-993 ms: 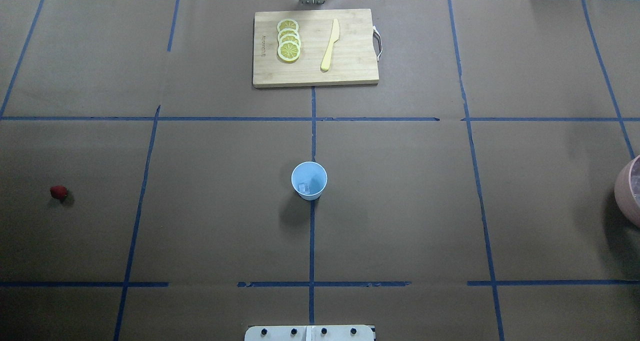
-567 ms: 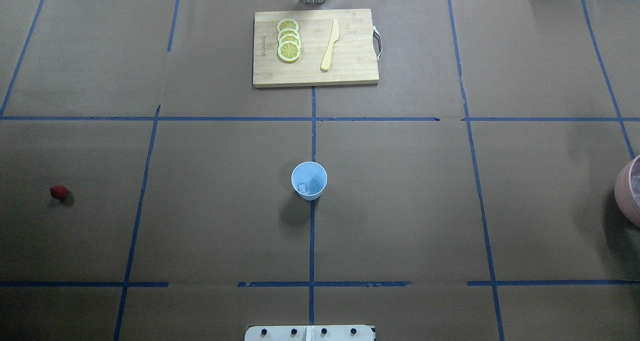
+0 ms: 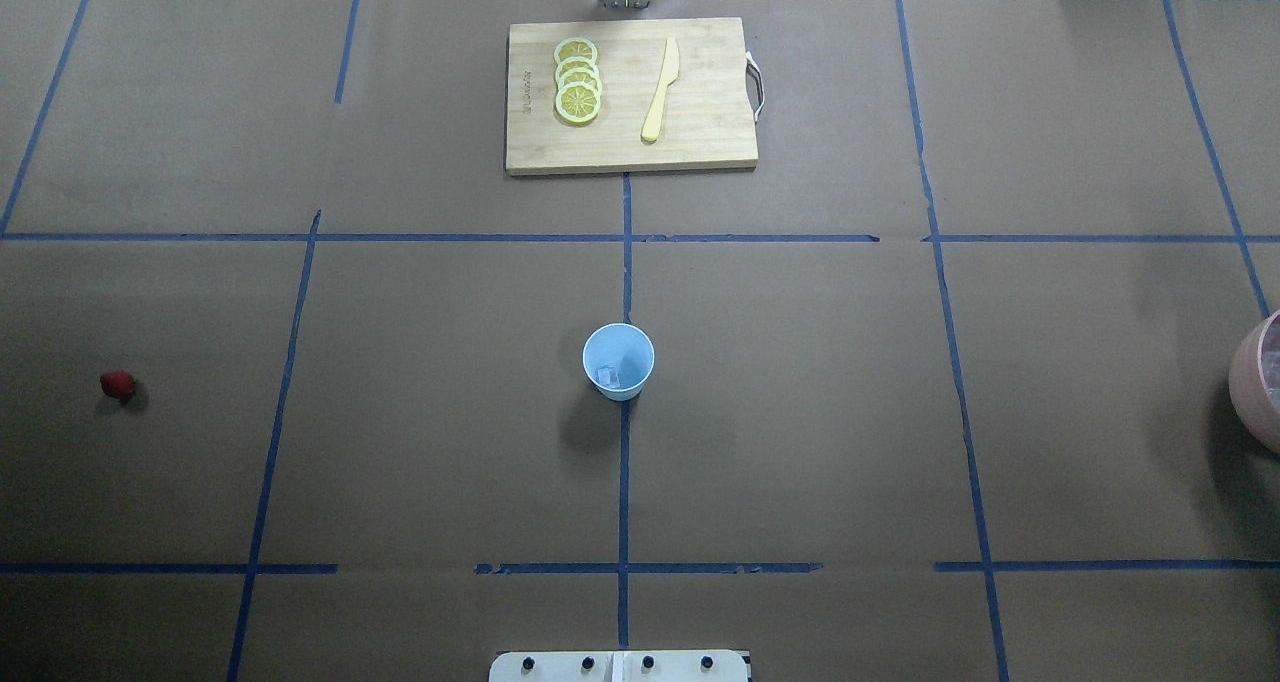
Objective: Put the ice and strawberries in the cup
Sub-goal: 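Grasp another ice cube from the pink bowl with the right gripper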
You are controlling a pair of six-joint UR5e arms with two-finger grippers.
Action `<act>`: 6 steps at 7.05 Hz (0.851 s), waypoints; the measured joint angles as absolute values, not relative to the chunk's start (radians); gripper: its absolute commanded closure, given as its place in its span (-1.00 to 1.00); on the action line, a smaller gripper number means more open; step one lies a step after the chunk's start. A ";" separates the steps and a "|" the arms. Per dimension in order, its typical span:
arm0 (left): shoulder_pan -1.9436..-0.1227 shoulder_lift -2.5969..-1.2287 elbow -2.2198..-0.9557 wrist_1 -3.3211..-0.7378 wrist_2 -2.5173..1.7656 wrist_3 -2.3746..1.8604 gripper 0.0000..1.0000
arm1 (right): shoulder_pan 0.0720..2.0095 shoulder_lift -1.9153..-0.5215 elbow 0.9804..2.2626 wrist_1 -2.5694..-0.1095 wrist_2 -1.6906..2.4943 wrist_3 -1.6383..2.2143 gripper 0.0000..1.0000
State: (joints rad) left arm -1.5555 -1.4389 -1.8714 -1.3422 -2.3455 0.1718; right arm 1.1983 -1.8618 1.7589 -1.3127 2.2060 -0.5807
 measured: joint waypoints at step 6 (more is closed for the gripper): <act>-1.555 -1.439 -1.870 -1.341 -2.345 0.172 -1.00 | 1.280 -1.835 1.810 -1.360 2.271 -0.510 0.96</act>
